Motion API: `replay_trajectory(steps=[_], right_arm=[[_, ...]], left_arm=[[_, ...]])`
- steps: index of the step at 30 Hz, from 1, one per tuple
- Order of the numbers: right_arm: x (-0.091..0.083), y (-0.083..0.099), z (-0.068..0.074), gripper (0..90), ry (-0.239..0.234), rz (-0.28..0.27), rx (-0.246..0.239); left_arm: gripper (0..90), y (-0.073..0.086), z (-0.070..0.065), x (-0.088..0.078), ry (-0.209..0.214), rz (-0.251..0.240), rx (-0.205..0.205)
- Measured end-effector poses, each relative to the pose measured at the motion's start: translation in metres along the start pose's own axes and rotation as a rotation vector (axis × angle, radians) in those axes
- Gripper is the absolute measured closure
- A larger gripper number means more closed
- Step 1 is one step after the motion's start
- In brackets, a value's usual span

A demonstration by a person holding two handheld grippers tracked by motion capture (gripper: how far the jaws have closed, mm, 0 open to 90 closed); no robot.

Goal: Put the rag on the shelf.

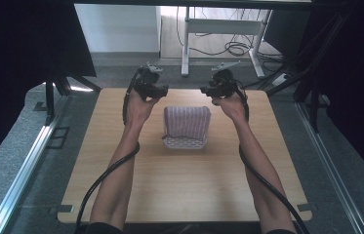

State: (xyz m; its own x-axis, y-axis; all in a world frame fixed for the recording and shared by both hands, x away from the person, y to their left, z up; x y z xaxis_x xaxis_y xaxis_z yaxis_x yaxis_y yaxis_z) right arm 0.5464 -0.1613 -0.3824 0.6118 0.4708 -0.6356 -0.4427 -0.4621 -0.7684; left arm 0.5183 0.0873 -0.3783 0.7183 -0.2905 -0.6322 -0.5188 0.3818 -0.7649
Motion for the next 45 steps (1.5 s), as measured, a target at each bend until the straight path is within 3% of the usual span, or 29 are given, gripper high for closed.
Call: replay_trajectory(steps=[6,20,27,33,36,45], right_arm=[[-0.006,0.002,0.004,42.4,-0.01,0.001,-0.025],[-0.028,0.015,0.007,30.0,-0.057,-0.011,0.0],[-0.043,0.025,0.005,25.2,-0.074,-0.03,0.017],[-0.055,0.033,0.005,22.9,-0.087,-0.031,0.025],[-0.061,0.037,0.006,21.0,-0.098,-0.034,0.034],[-0.073,0.053,0.017,13.7,-0.122,-0.025,0.036]], left_arm=[[34.5,0.004,0.002,-0.008,0.013,-0.019,0.004],[23.4,0.015,0.004,-0.03,0.078,-0.024,0.034],[18.5,0.027,0.012,-0.046,0.121,-0.029,0.003],[14.2,0.036,0.011,-0.056,0.148,-0.025,0.003],[13.4,0.041,0.01,-0.06,0.155,-0.017,0.022],[11.0,0.057,0.002,-0.071,0.194,-0.016,0.033]])
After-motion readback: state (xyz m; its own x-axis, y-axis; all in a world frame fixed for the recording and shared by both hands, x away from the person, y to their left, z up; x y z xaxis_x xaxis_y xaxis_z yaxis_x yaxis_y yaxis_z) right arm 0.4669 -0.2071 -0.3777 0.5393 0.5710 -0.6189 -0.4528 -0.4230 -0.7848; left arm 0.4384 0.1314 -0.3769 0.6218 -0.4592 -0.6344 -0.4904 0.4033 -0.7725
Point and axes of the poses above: each handheld gripper's, and its own axes: x roughly forward along the jaws, y roughly out of its underside, z roughly to its left, the point moved 3 cm from there along x, roughly forward along the jaws, and after that the axes turned 4 degrees about z, right-handed, at the moved point
